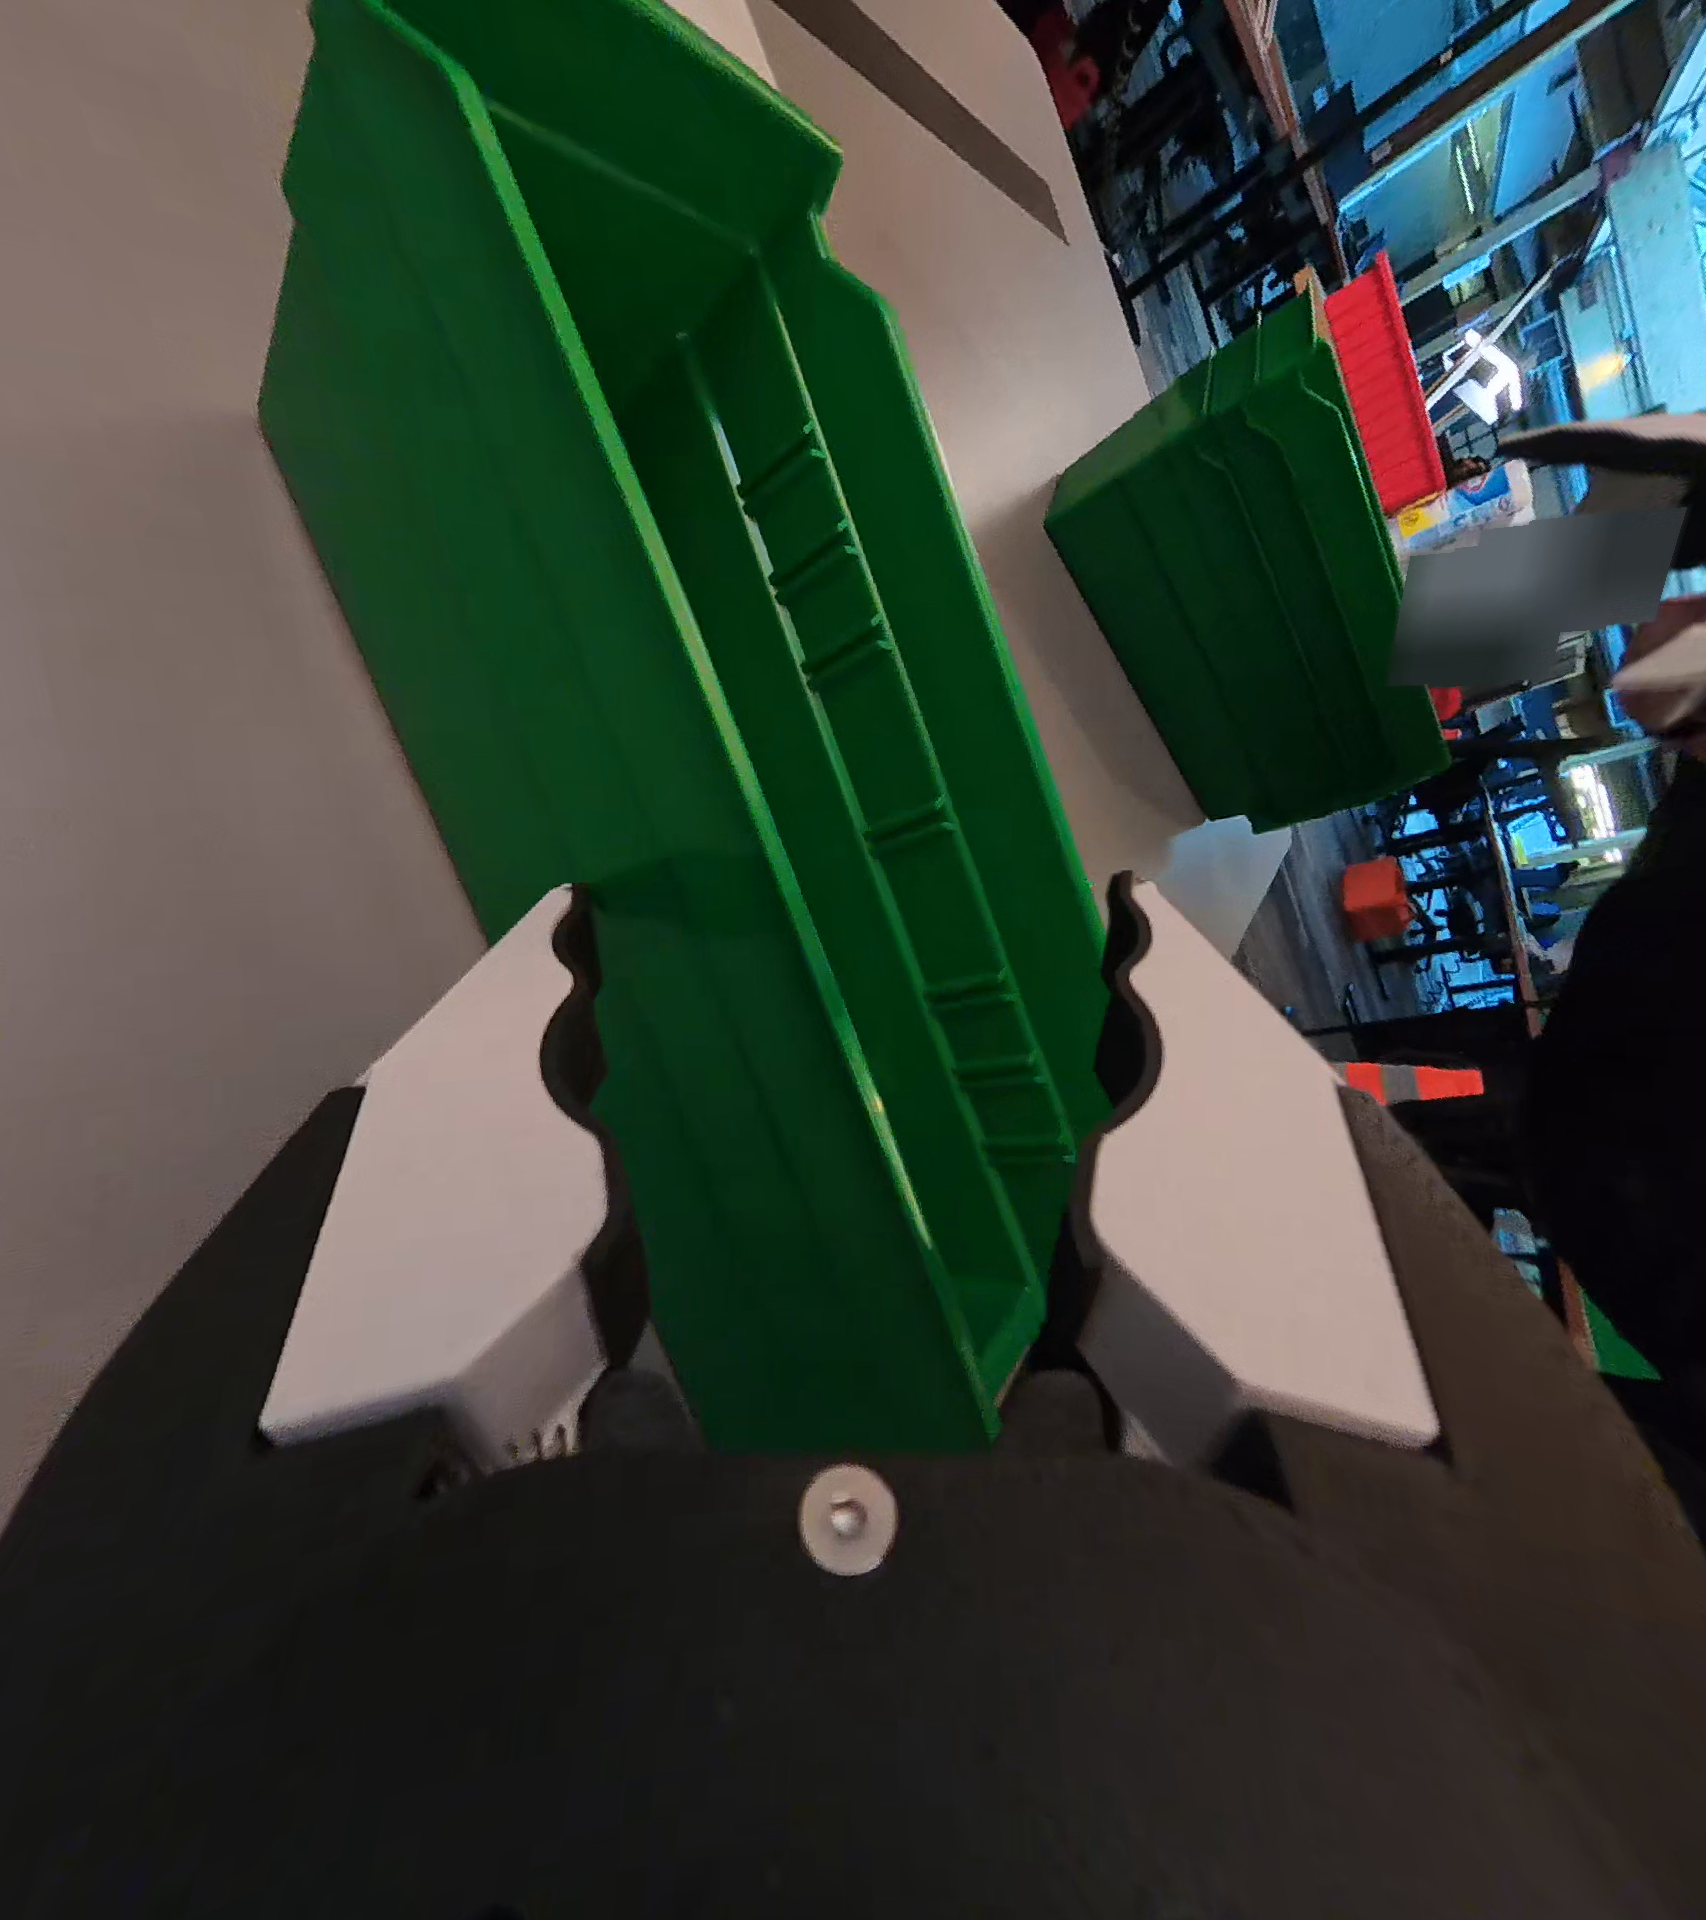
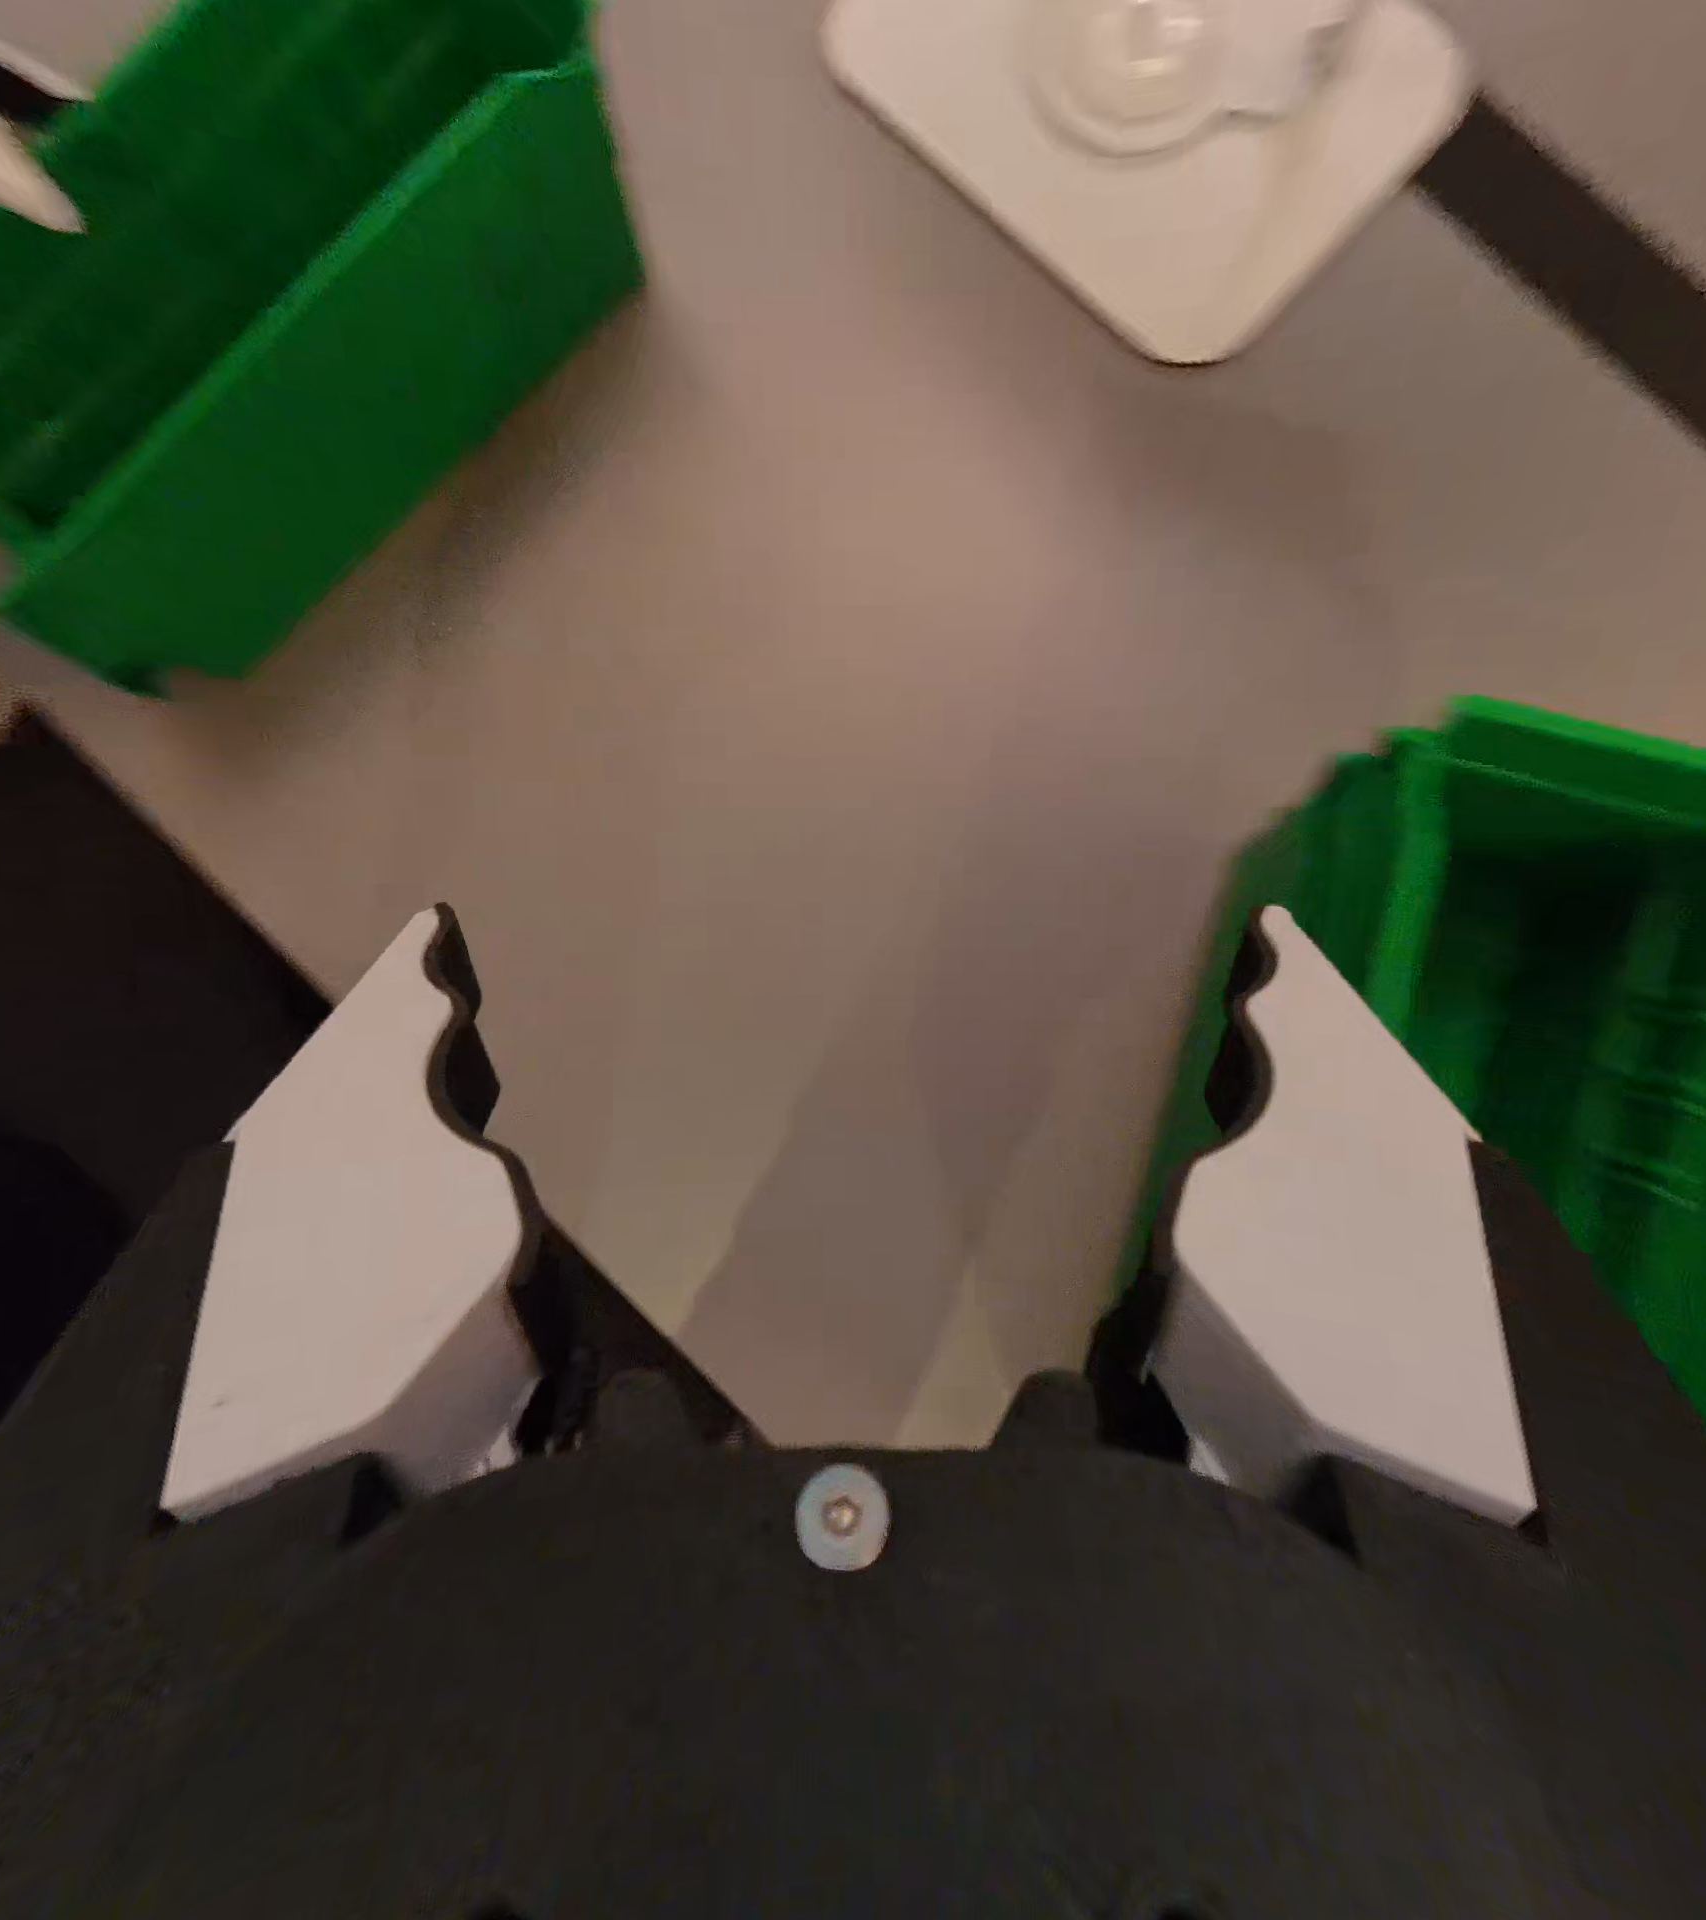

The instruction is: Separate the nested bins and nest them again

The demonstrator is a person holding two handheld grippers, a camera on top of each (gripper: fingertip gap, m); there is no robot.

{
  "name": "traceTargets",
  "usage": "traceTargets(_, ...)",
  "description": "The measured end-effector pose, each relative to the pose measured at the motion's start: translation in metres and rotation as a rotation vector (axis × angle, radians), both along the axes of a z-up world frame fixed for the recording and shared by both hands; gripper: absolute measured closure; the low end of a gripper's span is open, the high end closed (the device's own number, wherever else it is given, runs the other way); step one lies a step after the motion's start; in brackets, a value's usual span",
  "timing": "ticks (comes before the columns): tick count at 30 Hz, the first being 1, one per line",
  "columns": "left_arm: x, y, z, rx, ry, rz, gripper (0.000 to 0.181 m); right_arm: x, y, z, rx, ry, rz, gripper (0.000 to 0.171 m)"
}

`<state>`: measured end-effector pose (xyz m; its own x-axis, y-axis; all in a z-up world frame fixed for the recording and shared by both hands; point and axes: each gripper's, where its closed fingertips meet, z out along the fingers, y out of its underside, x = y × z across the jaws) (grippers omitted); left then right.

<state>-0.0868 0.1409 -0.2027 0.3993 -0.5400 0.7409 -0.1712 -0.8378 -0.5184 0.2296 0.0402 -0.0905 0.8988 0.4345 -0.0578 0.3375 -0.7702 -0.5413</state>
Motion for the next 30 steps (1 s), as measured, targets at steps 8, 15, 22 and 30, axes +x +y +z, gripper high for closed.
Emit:
traceTargets(8, 0.041, -0.028, 0.003, -0.101, -0.013, -0.071, 0.075, -0.163, -0.017, -0.069, -0.177, 0.413, 0.173, 0.058)
traceTargets(15, 0.080, -0.063, 0.007, -0.139, -0.050, -0.194, 0.072, -0.218, -0.007, -0.118, -0.264, 0.497, 0.170, 0.071)
traceTargets(22, 0.119, -0.093, 0.009, -0.138, -0.064, -0.268, 0.066, -0.178, 0.016, -0.123, -0.256, 0.390, 0.121, 0.070)
traceTargets(30, 0.175, -0.149, 0.010, -0.135, -0.119, -0.430, 0.075, -0.130, 0.026, -0.118, -0.284, 0.273, 0.192, 0.062)
